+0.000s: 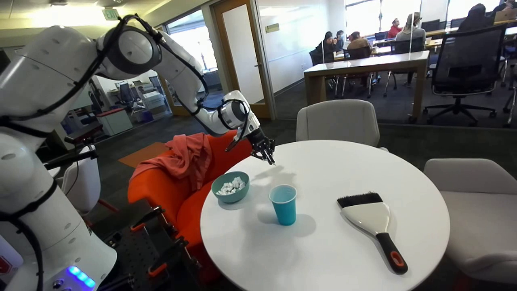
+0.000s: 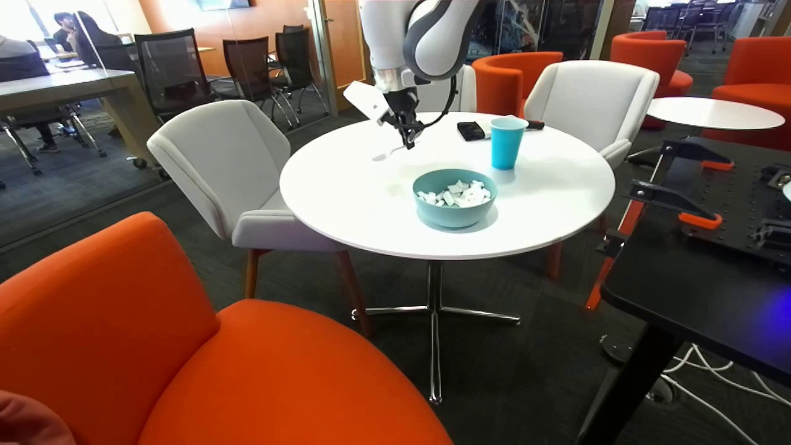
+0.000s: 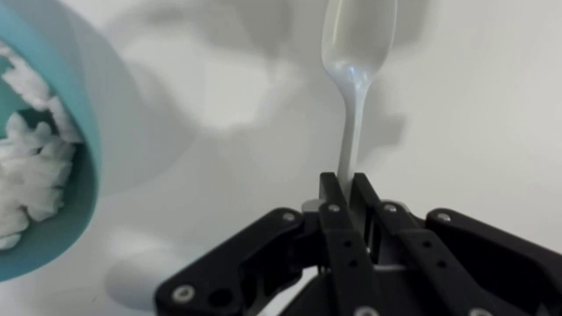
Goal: Use the spoon to stir the contents of the bowl
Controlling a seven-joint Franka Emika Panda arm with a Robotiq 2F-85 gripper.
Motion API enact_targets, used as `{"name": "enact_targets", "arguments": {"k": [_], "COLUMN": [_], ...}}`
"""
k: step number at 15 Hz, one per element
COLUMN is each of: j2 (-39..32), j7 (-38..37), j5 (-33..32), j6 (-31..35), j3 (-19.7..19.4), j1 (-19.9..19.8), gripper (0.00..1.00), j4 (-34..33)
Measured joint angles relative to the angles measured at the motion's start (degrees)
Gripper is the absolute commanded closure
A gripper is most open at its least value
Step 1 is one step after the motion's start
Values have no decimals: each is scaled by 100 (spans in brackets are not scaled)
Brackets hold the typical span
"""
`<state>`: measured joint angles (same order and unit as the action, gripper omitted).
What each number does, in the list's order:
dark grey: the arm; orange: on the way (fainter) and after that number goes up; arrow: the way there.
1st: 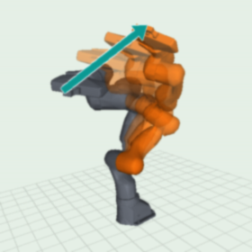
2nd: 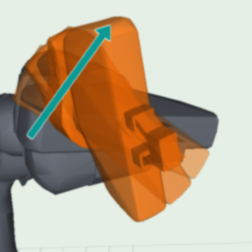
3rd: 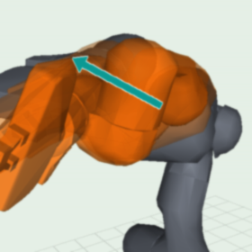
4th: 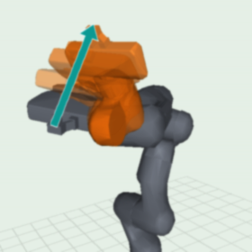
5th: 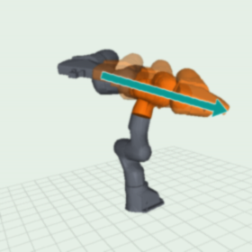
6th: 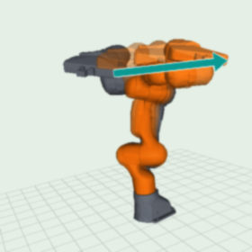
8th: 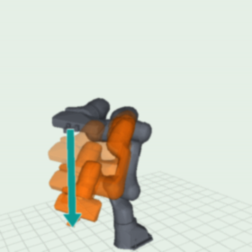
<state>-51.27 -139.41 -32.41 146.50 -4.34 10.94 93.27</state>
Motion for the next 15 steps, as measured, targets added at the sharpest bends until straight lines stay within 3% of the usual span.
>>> {"name": "enact_targets", "arguments": {"k": [3,6,7,15], "j2": [-280,-481,-532,-538], "j7": [-206,-207,-207,-217], "j5": [323,721,819,1236], "j6": [387,388,388,389], "j3": [-490,-711,-755,-1052], "j1": [379,602,648,935], "gripper": [97,97,71,10], "j4": [-74,-148,-161,-157]}}
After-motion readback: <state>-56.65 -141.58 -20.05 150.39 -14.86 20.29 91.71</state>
